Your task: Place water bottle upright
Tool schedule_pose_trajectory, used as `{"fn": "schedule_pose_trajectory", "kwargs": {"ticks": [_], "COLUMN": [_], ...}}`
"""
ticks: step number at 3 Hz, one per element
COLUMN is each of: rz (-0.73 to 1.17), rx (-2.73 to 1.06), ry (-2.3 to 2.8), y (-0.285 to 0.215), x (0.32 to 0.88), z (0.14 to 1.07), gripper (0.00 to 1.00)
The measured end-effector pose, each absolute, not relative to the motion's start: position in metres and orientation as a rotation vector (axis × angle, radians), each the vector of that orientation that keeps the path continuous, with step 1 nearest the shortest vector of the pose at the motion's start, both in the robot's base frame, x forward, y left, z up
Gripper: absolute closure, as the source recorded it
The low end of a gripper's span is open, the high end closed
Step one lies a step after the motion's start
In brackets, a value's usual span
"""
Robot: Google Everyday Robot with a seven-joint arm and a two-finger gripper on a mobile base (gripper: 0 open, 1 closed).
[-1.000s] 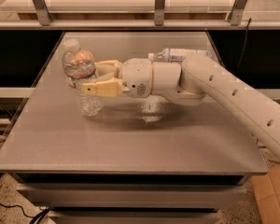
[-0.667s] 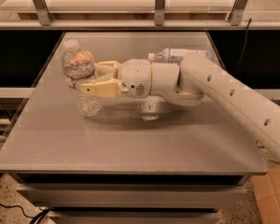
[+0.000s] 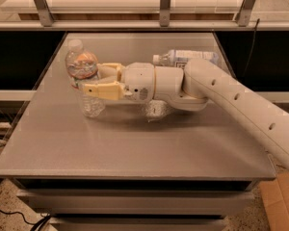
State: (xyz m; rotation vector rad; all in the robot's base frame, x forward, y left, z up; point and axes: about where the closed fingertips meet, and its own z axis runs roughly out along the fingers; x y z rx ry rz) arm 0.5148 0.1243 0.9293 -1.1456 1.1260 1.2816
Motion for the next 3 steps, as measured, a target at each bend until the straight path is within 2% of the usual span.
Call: {"fn": "schedule_pose_trajectory", "kwargs": {"ticks": [1,2,3], "rz": [1.283,1.279,1.271], "rx": [-1.149,-1.172,-1.172], "ry": [1.126,1.125,1.124], "y": [0.126,0.1253,0.1227], "x": [0.5148,0.5161,0.5165], "z": [0.9286,0.9342,0.9362], "gripper": [0.13,0.0,0.0]}}
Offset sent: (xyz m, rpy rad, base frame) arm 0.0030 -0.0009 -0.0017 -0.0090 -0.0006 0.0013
